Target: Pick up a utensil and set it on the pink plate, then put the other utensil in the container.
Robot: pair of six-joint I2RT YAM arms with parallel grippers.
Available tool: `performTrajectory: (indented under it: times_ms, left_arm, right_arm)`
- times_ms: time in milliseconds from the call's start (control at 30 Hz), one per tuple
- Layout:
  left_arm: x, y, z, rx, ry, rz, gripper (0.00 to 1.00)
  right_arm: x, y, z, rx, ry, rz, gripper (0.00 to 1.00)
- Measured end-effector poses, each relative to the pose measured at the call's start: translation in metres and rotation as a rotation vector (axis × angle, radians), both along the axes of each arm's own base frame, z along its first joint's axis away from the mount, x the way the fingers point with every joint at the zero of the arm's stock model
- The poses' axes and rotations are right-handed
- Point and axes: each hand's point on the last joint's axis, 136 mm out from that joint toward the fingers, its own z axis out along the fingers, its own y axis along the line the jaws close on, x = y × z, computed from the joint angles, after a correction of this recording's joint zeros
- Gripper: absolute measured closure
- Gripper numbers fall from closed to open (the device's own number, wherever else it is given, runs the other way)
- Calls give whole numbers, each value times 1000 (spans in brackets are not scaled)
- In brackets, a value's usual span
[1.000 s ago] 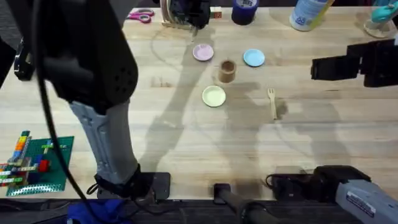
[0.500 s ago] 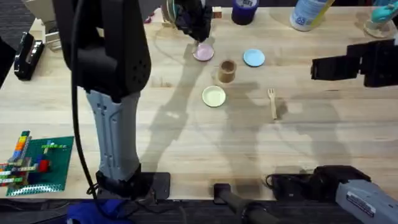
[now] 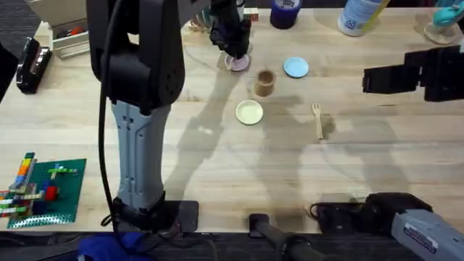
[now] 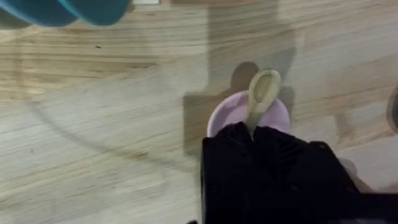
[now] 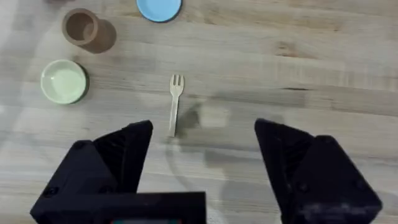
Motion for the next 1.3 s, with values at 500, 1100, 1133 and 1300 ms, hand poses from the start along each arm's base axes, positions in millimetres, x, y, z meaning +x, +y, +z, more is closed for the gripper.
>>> performTrajectory:
  times_ms: [500, 1100, 1133, 1300]
  left_arm:
    - [-5, -4, -1, -2, 13, -13, 783]
    - [-19, 5, 25, 23, 24, -12, 214]
    - [-22, 6, 33, 24, 20, -12, 175]
    - [-37, 13, 65, 27, 13, -12, 8]
  right_arm:
    - [0, 0, 0, 0, 0, 0, 3]
    - [0, 0, 0, 0, 0, 0, 4]
    - [0, 0, 0, 0, 0, 0, 4]
    - [0, 0, 0, 0, 0, 0, 4]
